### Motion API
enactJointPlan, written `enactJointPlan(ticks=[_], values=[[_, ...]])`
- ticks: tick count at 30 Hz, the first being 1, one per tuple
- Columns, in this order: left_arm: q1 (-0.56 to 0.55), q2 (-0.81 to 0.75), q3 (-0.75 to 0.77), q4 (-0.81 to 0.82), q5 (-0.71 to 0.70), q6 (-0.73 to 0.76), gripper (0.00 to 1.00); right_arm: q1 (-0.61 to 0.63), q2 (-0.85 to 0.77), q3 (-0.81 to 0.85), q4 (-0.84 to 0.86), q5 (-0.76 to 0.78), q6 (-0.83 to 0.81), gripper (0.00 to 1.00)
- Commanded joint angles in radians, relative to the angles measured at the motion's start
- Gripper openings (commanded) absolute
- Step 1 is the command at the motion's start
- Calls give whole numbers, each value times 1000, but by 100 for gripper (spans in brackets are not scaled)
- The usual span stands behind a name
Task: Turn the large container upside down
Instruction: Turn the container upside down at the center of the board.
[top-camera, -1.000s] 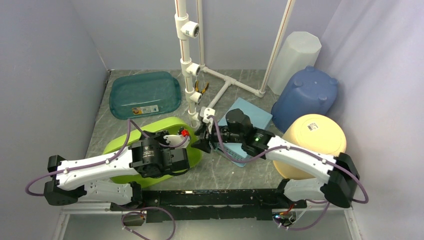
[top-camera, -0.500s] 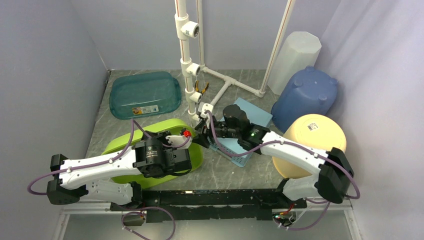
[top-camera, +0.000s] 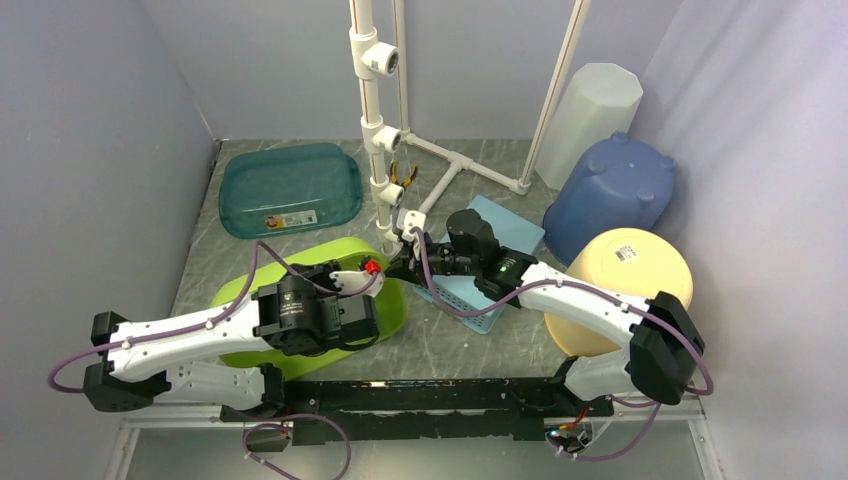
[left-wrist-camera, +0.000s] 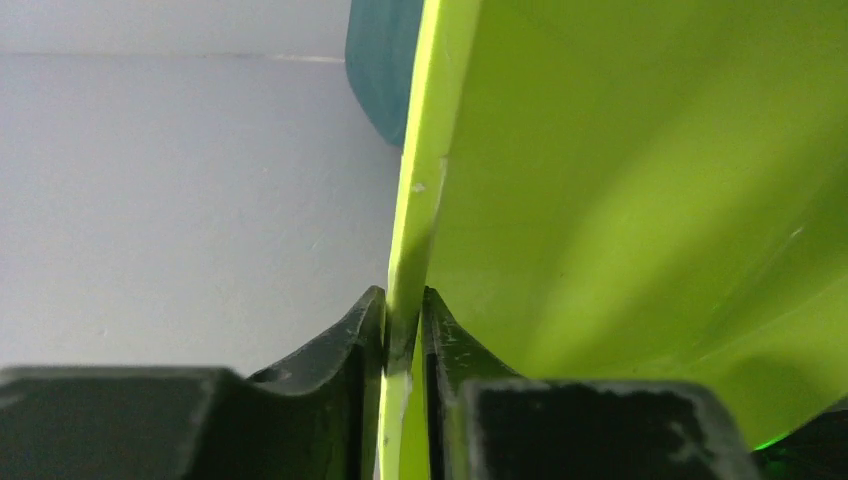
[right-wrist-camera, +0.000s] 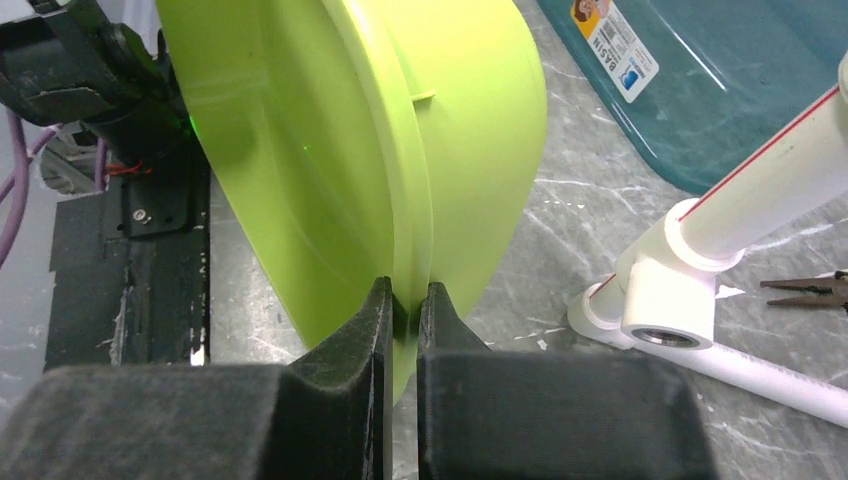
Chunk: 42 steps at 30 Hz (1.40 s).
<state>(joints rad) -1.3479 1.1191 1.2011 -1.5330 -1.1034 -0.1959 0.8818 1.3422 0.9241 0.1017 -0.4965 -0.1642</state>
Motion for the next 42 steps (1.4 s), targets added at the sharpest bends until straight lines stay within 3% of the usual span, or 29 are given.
enactJointPlan(ticks=[1, 3, 7, 8, 10, 17, 23, 27, 30, 34, 37, 42], values=[[-7, -29, 49, 152, 63, -31, 33, 12, -43, -34, 148, -52, -17, 0], [-7, -36, 70, 150, 55, -44, 49, 13, -46, -48, 176, -26, -12, 0], [-6, -84, 93, 245, 83, 23, 58, 14, -49, -69, 234, -1, 0, 0], [-7, -100, 98, 269, 83, 42, 65, 15, -48, -76, 251, 8, 1, 0], [-5, -128, 129, 286, 97, 27, 92, 19, -48, -95, 283, 29, -2, 0], [-4, -189, 257, 369, 113, 11, 95, 92, -62, -248, 557, 303, -31, 0], [64, -100, 407, 320, 176, -9, 95, 147, -85, -339, 767, 506, -58, 0], [411, -38, 394, 397, 488, 127, 95, 207, -102, -391, 868, 630, -108, 0], [602, 10, 432, 454, 632, 172, 95, 253, -107, -402, 866, 705, -153, 0], [914, 91, 550, 435, 912, 167, 95, 329, -72, -437, 1015, 857, -240, 0], [1134, 140, 624, 352, 995, 93, 95, 399, 1, -448, 1207, 988, -377, 0], [1448, 74, 541, 368, 1096, 28, 95, 503, 233, -433, 1577, 1103, -657, 0]])
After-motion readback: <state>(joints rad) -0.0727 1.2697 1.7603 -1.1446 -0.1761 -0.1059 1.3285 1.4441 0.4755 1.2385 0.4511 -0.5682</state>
